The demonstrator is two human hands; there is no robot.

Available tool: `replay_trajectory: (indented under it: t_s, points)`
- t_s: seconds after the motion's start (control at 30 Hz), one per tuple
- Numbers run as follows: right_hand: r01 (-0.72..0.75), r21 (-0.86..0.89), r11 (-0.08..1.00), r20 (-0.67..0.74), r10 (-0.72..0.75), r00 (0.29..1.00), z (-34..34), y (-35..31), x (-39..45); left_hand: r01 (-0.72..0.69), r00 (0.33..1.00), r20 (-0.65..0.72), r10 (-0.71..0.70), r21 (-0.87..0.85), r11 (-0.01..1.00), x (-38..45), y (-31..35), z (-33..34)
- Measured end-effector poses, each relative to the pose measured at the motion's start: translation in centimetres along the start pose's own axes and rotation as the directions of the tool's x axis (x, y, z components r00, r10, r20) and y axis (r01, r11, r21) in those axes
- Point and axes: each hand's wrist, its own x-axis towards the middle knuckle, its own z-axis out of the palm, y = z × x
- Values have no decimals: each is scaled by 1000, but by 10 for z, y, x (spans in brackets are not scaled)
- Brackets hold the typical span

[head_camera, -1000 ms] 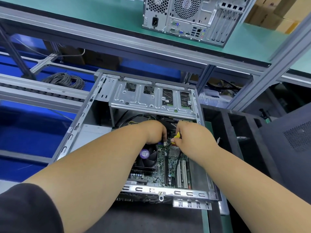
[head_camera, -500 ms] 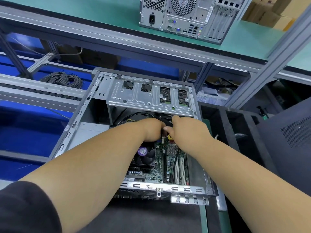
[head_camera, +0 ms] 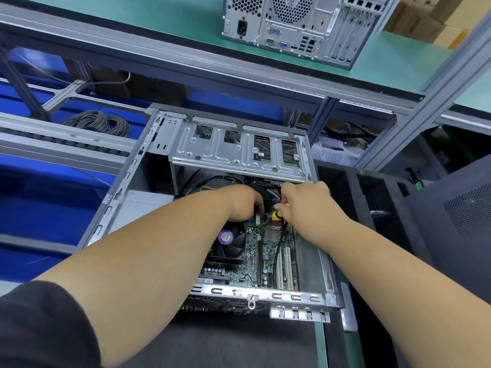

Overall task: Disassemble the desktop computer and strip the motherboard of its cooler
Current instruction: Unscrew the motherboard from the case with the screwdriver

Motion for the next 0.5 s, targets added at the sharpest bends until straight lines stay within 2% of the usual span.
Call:
replay_trajectory:
  t_s: [0.13, 0.3, 0.43, 0.5]
  points:
    - [1, 23, 1000, 3, -1, 1000, -1, 0, 1, 0, 1000, 19, 0, 2, 1000, 0, 1, 0]
    - [-14, 246, 969, 33, 6, 999, -9, -1, 5, 7, 1000, -8, -7, -8, 1000, 3, -2, 3]
    - [-7, 110, 994, -40, 11, 999, -2, -8, 5, 29, 999, -22, -29, 9, 1000, 7, -2, 6]
    - [-43, 92, 995, -32, 46, 998, -4, -6, 7, 42, 999, -30, -42, 13, 999, 7, -2, 7]
